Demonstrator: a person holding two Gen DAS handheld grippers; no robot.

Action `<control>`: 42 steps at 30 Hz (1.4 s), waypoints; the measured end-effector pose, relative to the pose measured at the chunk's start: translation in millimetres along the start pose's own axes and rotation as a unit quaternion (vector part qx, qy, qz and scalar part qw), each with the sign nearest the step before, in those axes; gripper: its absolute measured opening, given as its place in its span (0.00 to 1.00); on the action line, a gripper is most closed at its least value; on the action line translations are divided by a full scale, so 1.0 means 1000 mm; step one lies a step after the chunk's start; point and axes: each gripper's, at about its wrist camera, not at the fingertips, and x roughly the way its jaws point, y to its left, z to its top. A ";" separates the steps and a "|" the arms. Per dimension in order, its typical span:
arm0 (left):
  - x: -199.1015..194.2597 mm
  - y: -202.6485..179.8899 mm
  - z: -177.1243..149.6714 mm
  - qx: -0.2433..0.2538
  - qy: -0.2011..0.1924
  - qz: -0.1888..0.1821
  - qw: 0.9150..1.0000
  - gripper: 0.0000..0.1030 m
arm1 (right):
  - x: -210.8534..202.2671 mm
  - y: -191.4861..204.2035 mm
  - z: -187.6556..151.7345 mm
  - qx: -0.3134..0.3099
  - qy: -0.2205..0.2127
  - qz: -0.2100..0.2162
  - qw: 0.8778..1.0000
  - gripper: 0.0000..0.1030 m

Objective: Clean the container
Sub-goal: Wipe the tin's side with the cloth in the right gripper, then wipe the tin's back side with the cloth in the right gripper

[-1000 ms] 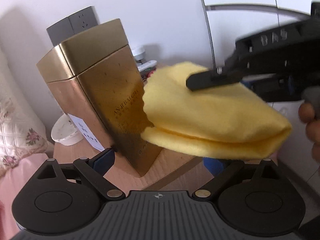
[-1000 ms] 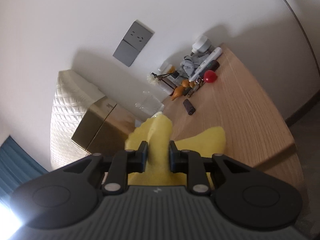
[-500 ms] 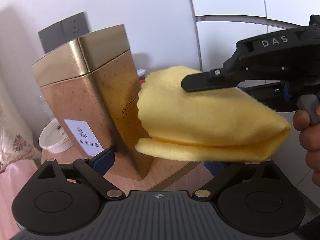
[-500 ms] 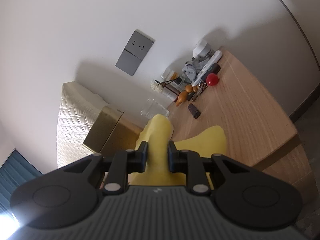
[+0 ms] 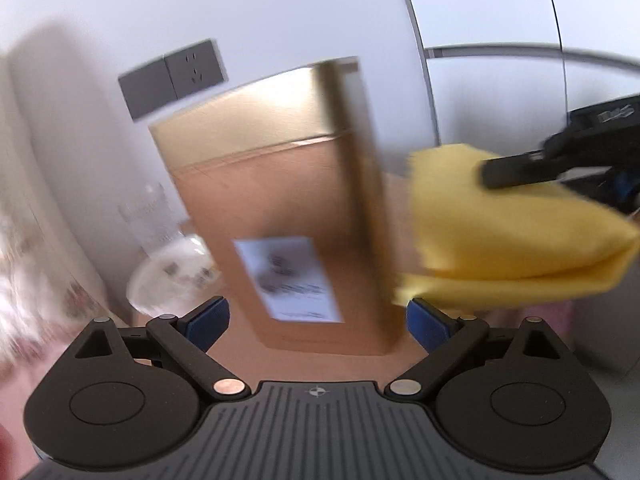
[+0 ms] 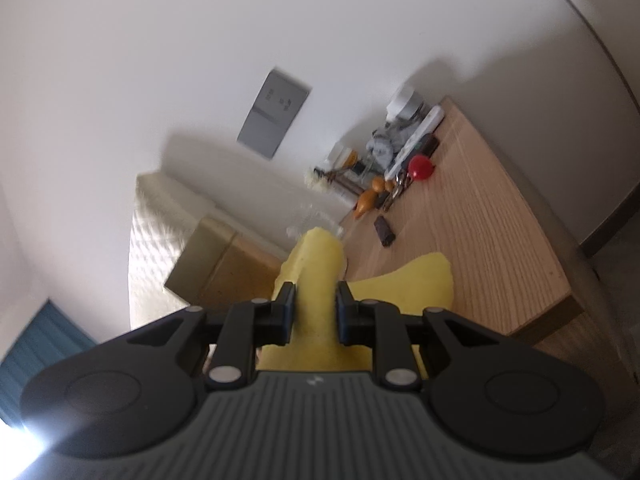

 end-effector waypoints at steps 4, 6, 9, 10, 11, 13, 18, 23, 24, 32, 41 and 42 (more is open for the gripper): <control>0.018 0.029 -0.006 -0.025 0.002 -0.034 0.999 0.95 | -0.010 0.006 0.003 -0.018 0.006 -0.010 1.000 0.22; 0.027 0.038 -0.008 -0.038 0.002 -0.068 0.997 0.95 | -0.010 0.007 0.002 -0.019 -0.005 -0.004 1.000 0.23; 0.041 0.045 -0.017 -0.026 -0.009 -0.106 0.994 0.96 | -0.003 -0.001 -0.005 0.000 -0.029 -0.004 1.000 0.23; 0.047 0.046 -0.019 -0.026 -0.006 -0.121 0.992 0.96 | 0.000 -0.004 -0.008 0.004 -0.032 -0.007 0.999 0.23; 0.052 0.046 -0.022 -0.028 -0.002 -0.141 0.990 0.96 | 0.004 -0.007 -0.010 0.006 -0.033 -0.005 0.999 0.23; 0.057 0.046 -0.023 -0.026 -0.018 -0.172 0.985 0.96 | 0.011 -0.010 -0.013 0.006 -0.033 0.007 0.999 0.23; 0.054 0.038 -0.027 -0.039 -0.068 -0.186 0.979 0.98 | 0.025 -0.010 -0.016 -0.007 -0.048 0.008 0.999 0.23; 0.049 0.035 -0.031 -0.103 -0.085 -0.174 0.976 0.98 | 0.038 -0.010 -0.013 -0.006 -0.051 0.032 0.998 0.23; 0.046 0.033 -0.030 -0.108 -0.088 -0.168 0.976 0.98 | 0.039 -0.008 -0.012 -0.010 -0.053 0.042 0.998 0.23; 0.030 0.025 -0.035 -0.123 -0.090 -0.155 0.976 0.98 | 0.047 -0.017 -0.016 0.022 -0.055 0.067 0.996 0.23; 0.019 0.020 -0.044 -0.104 -0.119 -0.126 0.979 0.98 | 0.054 -0.024 -0.010 0.038 -0.075 0.029 0.996 0.23; 0.018 0.020 -0.044 -0.101 -0.120 -0.118 0.981 0.98 | 0.054 -0.024 -0.004 0.029 -0.083 0.016 0.996 0.23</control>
